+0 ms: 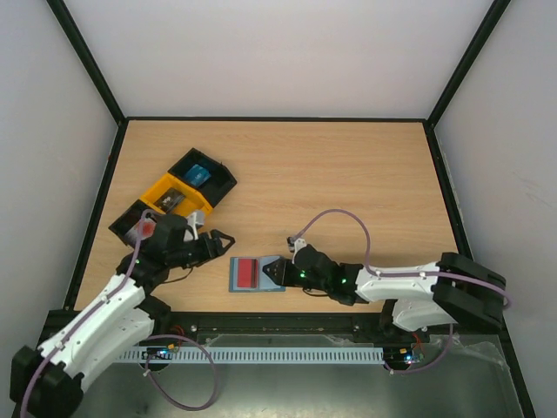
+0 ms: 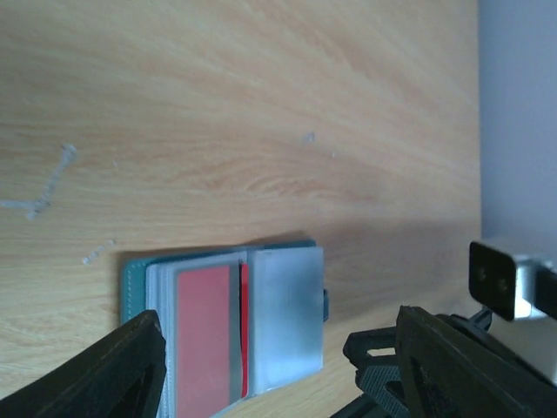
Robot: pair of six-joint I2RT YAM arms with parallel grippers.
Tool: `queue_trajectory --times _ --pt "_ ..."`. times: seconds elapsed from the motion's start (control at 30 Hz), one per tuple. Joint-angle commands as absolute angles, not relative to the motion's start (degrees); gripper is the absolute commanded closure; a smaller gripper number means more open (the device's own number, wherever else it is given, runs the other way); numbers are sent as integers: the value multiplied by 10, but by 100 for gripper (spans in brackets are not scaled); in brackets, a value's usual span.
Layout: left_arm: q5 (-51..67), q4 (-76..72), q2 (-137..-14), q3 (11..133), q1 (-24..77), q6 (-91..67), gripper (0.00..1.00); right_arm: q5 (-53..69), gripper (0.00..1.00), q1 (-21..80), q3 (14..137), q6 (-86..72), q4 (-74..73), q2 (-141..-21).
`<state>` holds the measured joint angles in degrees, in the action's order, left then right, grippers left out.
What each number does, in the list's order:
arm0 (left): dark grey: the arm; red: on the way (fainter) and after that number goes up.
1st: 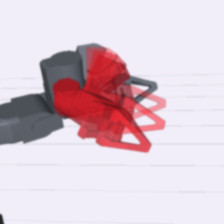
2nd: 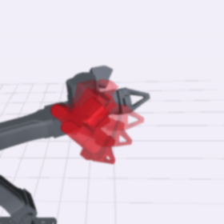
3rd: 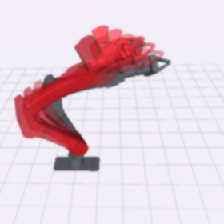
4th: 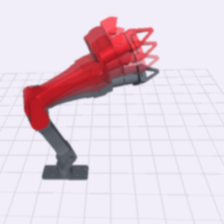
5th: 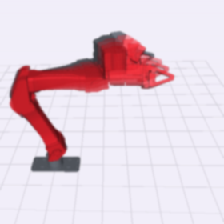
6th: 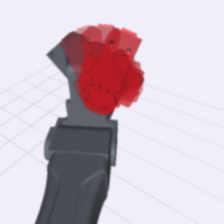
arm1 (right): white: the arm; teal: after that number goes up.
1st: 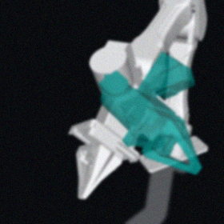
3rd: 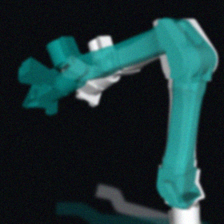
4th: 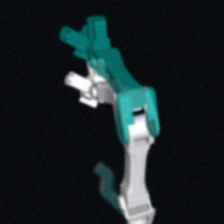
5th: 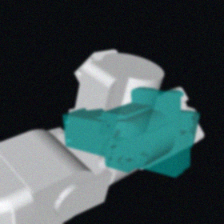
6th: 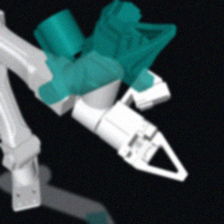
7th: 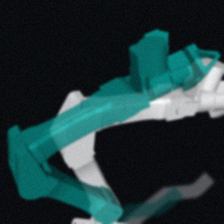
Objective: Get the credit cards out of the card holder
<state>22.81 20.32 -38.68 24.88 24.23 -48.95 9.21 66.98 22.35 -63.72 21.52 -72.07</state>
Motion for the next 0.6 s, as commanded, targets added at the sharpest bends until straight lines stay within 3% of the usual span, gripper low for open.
queue_trajectory --times 0.0,0.33,0.57 --pt "172 138 -427 233 299 -523 29 114 76 667 251 -624 259 -767" --pt "167 25 -497 145 351 -552 47 152 77 667 275 -619 294 -882" --pt "176 -46 -536 109 362 -560 62 108 80 666 268 -610 268 -916"
